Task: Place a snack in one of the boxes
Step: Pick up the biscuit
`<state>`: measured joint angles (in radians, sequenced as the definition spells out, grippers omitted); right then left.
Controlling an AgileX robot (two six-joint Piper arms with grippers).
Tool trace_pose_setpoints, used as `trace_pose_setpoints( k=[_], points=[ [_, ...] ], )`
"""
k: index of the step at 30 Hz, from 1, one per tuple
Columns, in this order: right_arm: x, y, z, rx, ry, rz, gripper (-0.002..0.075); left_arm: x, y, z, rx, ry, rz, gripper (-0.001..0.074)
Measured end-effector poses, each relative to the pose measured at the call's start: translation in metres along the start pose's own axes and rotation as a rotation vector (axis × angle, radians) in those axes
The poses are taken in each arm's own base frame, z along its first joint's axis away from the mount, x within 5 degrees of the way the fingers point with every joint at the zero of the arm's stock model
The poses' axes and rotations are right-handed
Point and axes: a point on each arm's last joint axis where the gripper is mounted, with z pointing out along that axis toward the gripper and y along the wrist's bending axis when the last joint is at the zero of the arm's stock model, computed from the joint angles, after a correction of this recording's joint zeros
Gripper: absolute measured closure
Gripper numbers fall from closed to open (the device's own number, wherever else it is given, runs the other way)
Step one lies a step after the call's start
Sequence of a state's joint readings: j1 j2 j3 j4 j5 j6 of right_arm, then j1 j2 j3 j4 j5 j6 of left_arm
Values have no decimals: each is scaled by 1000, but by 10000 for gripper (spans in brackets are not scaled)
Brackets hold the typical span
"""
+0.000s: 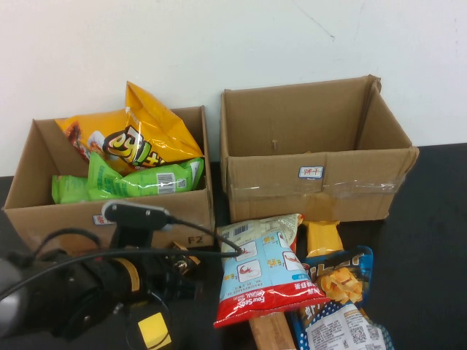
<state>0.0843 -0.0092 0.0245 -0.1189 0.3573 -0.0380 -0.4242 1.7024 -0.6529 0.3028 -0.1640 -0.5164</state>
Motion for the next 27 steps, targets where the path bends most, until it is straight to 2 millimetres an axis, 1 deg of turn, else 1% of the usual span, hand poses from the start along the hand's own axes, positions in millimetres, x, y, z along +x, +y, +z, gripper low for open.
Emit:
trace_pose_setpoints(
  k=[4, 6, 7, 8, 9, 10, 12, 14, 15, 17, 20, 27],
  points=[
    [0, 0, 0, 0, 0, -2, 727, -13, -11, -24, 27, -69, 41, 735],
    [0, 0, 0, 0, 0, -2, 727, -14, -12, -29, 24, -72, 54, 731],
    [0, 0, 0, 0, 0, -2, 727, -13, -11, -29, 8, -48, 62, 721],
    [0, 0, 0, 0, 0, -4, 727, -11, -9, -29, -15, -14, 75, 694],
    [0, 0, 0, 0, 0, -4, 727, -9, -7, -28, -42, 29, 92, 652],
    [0, 0, 0, 0, 0, -4, 727, -8, -5, -26, -64, 61, 107, 591],
    [0, 0, 0, 0, 0, -4, 727, -7, -2, -20, -105, 122, 151, 440],
    [0, 0, 0, 0, 0, -4, 727, -10, 0, -13, -132, 159, 192, 247],
    [0, 0, 0, 0, 0, -4, 727, -13, 0, -8, -138, 165, 210, 174],
    [0, 0, 0, 0, 0, -5, 727, -18, 0, 2, -143, 171, 244, 103],
    [0, 0, 0, 0, 0, -9, 727, -25, -1, 23, -149, 185, 303, 60],
    [0, 0, 0, 0, 0, -11, 727, -25, 2, 68, -154, 241, 412, 66]
  ],
)
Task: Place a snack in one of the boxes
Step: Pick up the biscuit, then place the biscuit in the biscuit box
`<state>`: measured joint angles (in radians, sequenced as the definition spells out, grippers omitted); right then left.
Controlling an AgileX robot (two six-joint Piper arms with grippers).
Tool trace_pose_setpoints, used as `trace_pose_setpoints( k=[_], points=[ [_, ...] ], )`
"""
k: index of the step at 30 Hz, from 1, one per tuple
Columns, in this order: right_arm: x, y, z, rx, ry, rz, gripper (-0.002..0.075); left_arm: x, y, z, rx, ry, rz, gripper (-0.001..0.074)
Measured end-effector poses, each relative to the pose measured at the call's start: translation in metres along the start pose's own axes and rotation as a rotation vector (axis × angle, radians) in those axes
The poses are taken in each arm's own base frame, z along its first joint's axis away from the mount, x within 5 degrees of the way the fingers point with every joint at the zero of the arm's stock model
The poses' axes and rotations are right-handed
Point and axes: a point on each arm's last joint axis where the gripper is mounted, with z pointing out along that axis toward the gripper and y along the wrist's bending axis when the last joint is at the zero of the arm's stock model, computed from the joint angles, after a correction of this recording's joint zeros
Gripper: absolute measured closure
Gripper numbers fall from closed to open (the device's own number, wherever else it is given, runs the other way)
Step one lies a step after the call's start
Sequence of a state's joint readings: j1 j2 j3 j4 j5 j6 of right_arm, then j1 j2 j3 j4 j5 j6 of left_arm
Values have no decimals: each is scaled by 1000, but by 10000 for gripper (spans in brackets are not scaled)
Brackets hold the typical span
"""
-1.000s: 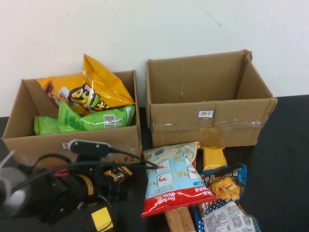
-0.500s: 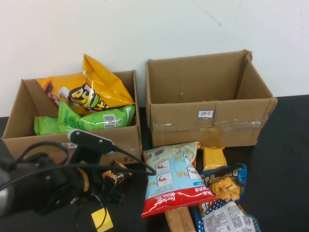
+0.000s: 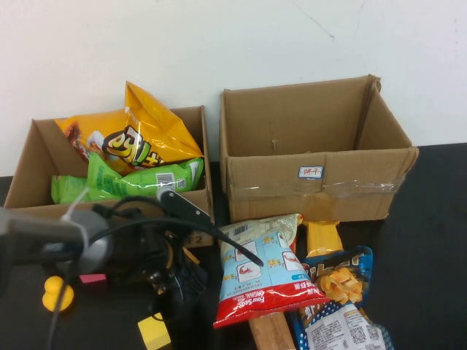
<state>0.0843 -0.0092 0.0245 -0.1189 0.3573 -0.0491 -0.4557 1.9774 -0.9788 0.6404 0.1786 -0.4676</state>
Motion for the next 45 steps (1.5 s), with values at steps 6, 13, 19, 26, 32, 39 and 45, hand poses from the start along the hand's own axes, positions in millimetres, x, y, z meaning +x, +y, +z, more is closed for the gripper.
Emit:
trace_pose_setpoints(
  k=[6, 13, 19, 26, 32, 39, 45],
  points=[
    [0, 0, 0, 0, 0, 0, 727, 1, -4, 30, 6, 39, 44, 66],
    [0, 0, 0, 0, 0, 0, 727, -4, -6, 36, 25, 8, 15, 195],
    [0, 0, 0, 0, 0, -1, 727, -1, -9, 37, 9, 42, -91, 582],
    [0, 0, 0, 0, 0, -2, 727, -7, -15, 7, -34, 64, -140, 624],
    [0, 0, 0, 0, 0, -2, 727, -13, -26, -64, -18, -17, -205, 632],
    [0, 0, 0, 0, 0, -2, 727, -42, -59, -157, 211, -447, -180, 644],
    [0, 0, 0, 0, 0, -2, 727, -81, -77, -190, 369, -937, 23, 644]
  ],
)
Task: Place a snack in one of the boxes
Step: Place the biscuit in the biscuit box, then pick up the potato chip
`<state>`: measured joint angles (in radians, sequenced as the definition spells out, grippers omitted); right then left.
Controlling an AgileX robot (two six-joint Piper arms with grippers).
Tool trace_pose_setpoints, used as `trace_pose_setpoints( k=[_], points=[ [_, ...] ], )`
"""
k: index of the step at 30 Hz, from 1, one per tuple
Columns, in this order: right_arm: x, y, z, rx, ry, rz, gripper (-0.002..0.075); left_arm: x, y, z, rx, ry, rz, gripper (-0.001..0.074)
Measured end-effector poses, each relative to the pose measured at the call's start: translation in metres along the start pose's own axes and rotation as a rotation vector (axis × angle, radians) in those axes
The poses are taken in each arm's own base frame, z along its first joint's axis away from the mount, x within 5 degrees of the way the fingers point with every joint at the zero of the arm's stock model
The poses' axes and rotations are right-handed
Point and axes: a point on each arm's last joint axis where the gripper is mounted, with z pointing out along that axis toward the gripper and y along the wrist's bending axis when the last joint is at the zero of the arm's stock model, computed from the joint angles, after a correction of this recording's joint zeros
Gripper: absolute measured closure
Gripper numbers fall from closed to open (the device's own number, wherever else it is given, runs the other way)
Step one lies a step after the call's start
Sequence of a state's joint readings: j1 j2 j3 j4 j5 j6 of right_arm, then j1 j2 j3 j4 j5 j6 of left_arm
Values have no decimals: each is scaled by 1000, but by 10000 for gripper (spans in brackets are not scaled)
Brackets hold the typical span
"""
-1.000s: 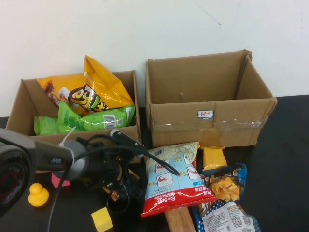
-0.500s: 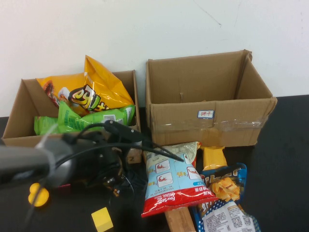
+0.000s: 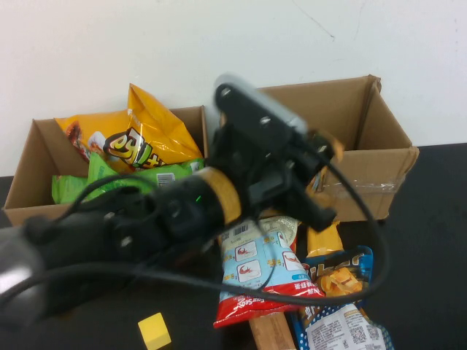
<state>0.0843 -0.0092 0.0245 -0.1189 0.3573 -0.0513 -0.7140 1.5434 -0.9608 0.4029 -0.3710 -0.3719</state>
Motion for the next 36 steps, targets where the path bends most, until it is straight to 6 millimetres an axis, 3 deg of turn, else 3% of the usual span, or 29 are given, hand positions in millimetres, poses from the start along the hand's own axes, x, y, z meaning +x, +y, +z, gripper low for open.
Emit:
trace_pose_setpoints(
  k=[6, 12, 14, 19, 23, 26, 28, 33, 36],
  points=[
    [0, 0, 0, 0, 0, -1, 727, -2, 18, 49, -74, -81, 176, 647],
    [0, 0, 0, 0, 0, -1, 727, 6, 62, 102, -170, -116, 56, 617],
    [0, 0, 0, 0, 0, -1, 727, 13, 76, 116, -190, -111, -16, 543],
    [0, 0, 0, 0, 0, -1, 727, 46, 99, 144, -232, 33, -124, 228],
    [0, 0, 0, 0, 0, -1, 727, 61, 101, 144, -243, 190, -107, 136],
    [0, 0, 0, 0, 0, -1, 727, 51, 100, 133, -270, 277, -107, 155],
    [0, 0, 0, 0, 0, -1, 727, 31, 95, 119, -301, 319, -87, 210],
    [0, 0, 0, 0, 0, -1, 727, -27, 66, 74, -398, 418, -2, 444],
    [0, 0, 0, 0, 0, -1, 727, -37, 45, 55, -435, 526, 2, 596]
  ],
)
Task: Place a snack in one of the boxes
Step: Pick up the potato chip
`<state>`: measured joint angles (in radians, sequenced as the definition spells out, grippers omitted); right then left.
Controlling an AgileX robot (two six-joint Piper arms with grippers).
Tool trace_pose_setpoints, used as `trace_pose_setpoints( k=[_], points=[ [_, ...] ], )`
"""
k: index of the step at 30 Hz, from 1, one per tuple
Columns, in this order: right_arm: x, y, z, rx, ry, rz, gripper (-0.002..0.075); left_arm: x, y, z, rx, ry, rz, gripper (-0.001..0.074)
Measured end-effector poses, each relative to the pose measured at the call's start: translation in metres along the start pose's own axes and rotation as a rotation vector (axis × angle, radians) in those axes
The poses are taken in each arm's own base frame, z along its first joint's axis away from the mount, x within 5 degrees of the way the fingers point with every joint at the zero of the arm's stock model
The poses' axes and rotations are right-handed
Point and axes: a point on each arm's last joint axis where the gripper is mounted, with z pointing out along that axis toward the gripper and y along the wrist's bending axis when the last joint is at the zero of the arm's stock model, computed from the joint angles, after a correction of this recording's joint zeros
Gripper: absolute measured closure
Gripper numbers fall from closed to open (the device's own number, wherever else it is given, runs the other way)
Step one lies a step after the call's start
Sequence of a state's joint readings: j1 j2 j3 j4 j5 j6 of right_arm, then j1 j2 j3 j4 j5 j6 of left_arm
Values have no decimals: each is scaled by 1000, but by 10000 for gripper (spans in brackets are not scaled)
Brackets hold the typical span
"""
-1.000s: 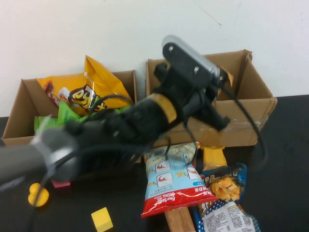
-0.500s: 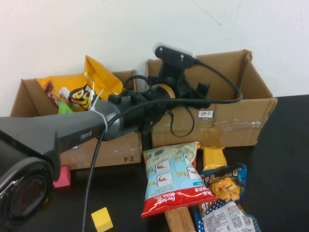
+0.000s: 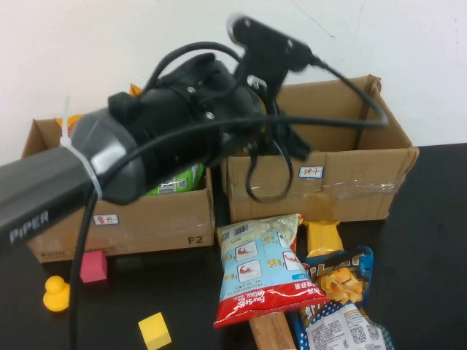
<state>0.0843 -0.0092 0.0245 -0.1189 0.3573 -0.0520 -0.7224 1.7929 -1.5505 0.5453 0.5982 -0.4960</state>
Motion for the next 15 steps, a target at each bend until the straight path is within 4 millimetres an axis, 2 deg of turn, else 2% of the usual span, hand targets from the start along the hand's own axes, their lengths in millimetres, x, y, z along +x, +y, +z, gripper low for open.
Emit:
trace_pose_setpoints(
  k=[3, 5, 7, 9, 10, 13, 15],
  points=[
    [0, 0, 0, 0, 0, 0, 727, 12, -17, -9, 14, 122, 51, 692],
    [0, 0, 0, 0, 0, 0, 727, 26, -31, -6, 55, 200, 126, 700],
    [0, 0, 0, 0, 0, 0, 727, 46, -49, 0, 117, 276, 223, 665],
    [0, 0, 0, 0, 0, 0, 727, 69, -65, 6, 173, 342, 320, 578],
    [0, 0, 0, 0, 0, 0, 727, 82, -73, 10, 205, 375, 373, 505],
    [0, 0, 0, 0, 0, 0, 727, 120, -90, 19, 290, 419, 517, 221],
    [0, 0, 0, 0, 0, 0, 727, 139, -99, 22, 339, 399, 612, 124]
  ],
)
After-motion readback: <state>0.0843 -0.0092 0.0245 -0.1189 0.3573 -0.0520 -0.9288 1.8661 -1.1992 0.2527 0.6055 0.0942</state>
